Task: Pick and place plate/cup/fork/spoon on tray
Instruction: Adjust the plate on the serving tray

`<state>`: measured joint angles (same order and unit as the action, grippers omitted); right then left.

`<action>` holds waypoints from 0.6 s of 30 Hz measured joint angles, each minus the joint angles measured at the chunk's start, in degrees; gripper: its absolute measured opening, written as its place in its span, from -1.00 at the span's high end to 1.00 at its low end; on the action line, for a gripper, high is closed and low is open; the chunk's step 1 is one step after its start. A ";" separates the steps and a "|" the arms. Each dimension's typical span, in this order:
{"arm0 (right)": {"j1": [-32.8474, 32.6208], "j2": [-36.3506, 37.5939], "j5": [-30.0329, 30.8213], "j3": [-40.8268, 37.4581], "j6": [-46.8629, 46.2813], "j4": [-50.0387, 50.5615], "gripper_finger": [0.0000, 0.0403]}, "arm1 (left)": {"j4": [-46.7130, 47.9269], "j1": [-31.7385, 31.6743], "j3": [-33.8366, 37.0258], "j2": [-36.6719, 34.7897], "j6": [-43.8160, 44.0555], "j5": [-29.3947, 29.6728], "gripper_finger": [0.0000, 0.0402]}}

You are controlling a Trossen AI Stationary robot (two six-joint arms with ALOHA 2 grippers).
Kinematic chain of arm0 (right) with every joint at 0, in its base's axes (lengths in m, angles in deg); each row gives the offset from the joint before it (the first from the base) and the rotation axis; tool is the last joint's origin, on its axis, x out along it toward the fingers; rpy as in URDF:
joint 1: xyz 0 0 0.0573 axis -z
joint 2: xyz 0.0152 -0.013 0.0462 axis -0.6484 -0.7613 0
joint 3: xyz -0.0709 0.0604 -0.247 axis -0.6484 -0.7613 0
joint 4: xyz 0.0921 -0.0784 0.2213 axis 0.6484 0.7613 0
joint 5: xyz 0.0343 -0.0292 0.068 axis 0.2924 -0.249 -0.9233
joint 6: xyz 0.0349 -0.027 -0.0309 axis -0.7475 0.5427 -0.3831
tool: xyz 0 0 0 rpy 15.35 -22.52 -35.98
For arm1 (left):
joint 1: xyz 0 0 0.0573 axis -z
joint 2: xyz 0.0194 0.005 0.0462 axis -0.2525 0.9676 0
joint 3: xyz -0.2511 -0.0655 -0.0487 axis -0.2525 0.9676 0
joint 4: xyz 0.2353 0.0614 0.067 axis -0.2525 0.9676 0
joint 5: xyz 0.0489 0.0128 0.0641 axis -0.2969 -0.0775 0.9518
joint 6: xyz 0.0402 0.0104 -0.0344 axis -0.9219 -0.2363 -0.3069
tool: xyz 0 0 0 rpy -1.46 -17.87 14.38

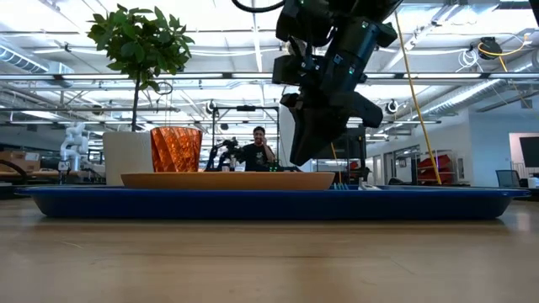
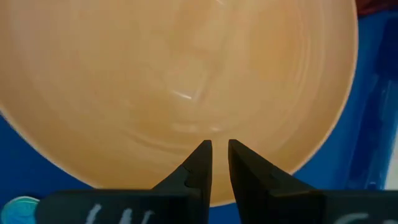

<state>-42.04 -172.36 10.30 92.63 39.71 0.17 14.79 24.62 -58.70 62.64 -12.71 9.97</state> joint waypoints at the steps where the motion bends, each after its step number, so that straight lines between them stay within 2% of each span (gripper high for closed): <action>1: 0.20 0.02 -0.01 0.00 0.17 -0.01 0.78 | -0.01 0.00 0.00 0.00 0.21 0.00 0.90; 8: 1.52 0.02 0.28 0.00 0.31 0.03 0.78 | -0.02 0.00 0.00 0.00 0.83 -0.02 0.90; 14: 2.69 0.04 5.88 -1.92 0.61 -0.42 0.78 | 0.07 0.00 -0.02 0.00 1.33 -0.02 0.90; 18: 3.22 0.11 5.69 -3.64 -0.03 -1.51 0.78 | 0.26 0.00 -0.02 0.00 1.26 -0.02 0.90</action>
<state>-38.82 -172.25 15.98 88.99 39.68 -1.34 15.06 24.62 -58.72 62.64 -11.45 9.95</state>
